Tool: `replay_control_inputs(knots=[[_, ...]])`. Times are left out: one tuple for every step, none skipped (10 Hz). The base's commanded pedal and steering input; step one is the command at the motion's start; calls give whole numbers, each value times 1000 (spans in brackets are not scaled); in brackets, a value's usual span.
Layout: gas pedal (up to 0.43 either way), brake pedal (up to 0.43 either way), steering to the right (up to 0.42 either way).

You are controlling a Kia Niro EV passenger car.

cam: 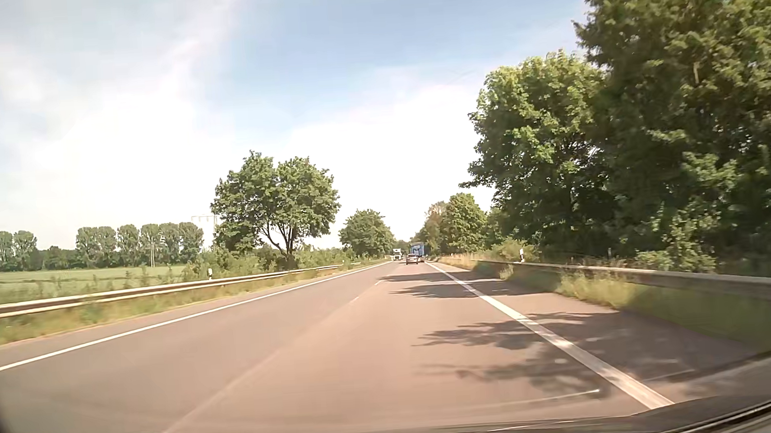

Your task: Follow the waypoints while adhering to traffic rules and regulations

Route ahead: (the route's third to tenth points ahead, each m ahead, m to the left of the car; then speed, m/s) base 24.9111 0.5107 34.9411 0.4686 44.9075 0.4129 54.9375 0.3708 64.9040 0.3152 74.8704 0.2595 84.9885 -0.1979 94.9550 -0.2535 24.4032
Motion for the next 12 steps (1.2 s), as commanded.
replay_control_inputs(knots=[[240,0,-1],[240,0,-1],[240,0,-1],[240,0,-1],[240,0,-1],[240,0,-1],[240,0,-1],[240,0,-1],[240,0,-1],[240,0,-1],[240,0,-1],[240,0,-1]])
